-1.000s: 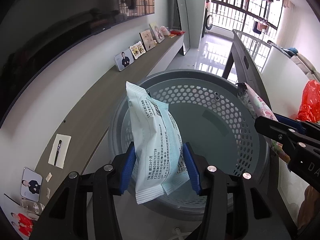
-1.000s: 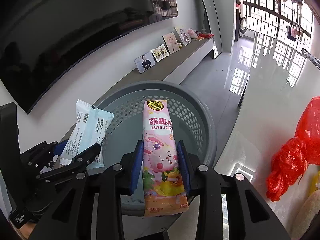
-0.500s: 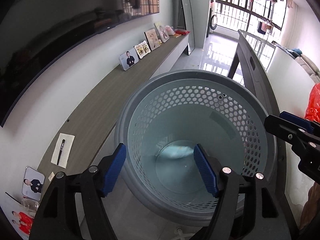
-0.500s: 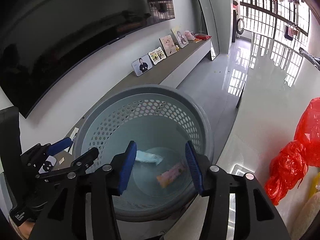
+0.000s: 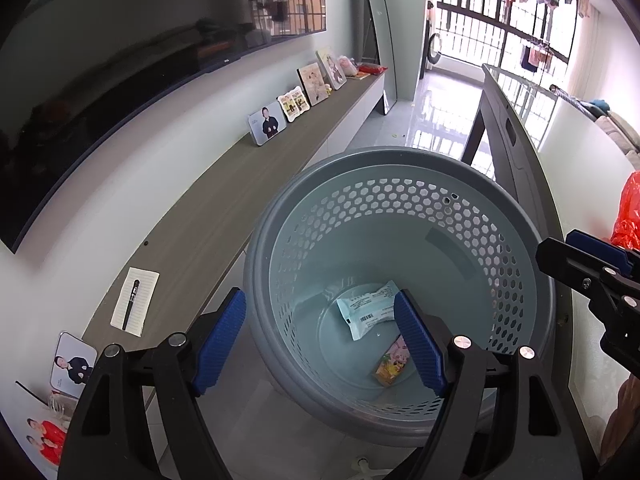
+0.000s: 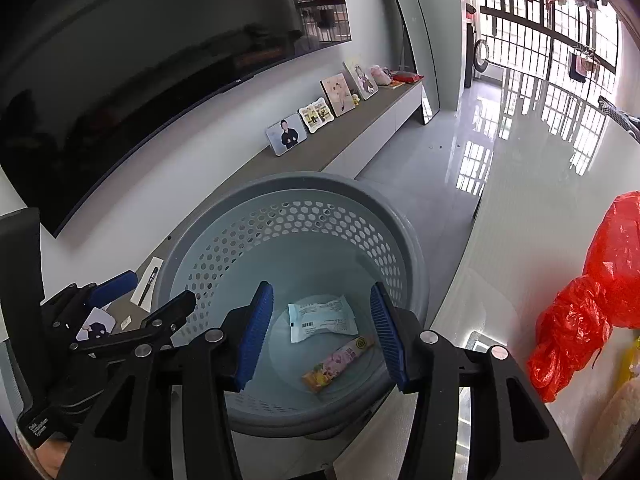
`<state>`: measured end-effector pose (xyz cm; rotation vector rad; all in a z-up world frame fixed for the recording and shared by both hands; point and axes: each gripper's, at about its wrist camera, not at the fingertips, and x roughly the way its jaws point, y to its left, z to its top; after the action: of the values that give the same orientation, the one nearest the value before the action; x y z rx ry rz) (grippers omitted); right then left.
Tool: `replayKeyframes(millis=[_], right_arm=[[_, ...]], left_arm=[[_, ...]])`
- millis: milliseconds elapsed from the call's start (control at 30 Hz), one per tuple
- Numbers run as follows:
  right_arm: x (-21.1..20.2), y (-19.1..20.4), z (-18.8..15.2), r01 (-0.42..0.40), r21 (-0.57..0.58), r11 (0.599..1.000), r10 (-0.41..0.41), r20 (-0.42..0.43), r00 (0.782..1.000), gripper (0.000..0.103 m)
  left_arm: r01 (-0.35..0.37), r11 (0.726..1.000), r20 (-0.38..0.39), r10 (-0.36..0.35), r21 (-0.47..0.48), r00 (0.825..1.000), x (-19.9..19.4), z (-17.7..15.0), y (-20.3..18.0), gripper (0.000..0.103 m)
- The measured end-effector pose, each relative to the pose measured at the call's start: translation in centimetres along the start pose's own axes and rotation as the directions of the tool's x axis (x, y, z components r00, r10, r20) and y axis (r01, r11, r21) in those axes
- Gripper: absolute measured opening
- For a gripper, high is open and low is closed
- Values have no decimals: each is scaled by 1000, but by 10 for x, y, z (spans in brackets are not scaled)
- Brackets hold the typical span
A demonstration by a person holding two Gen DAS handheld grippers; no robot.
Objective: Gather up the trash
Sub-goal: 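Lift both tools out of the basket and move back over the table, then reach the right tool to the yellow foam dart and close on it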
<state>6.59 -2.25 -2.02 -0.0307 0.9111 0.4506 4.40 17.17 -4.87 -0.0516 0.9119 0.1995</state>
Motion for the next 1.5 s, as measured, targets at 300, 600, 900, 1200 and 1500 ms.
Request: replayKeyframes(millis=[300,600,900,1200,1500], right_arm=[[-27,-4,-14,7,28,1000,-8,34,999,49],[-64,-20,-43,60,88,994,-65,51,997,49],[-115,-53,-77,146,190,971,-165,89,982,50],[-160,-88,-112,221,294,930,-264,113,958,50],[-195,-114,-143,269,382,884,-338,125,933,50]], left_arm=[[2,1000,24,-2,-1,1000,-14,-1,-3,80],[43,998,32,-45,48,998,-25,-6,-26,81],[108,987,58,-115,118,992,-42,-7,-61,85],[180,964,57,-195,197,979,-55,-14,-108,86],[230,934,70,-258,273,964,-75,-20,-150,88]])
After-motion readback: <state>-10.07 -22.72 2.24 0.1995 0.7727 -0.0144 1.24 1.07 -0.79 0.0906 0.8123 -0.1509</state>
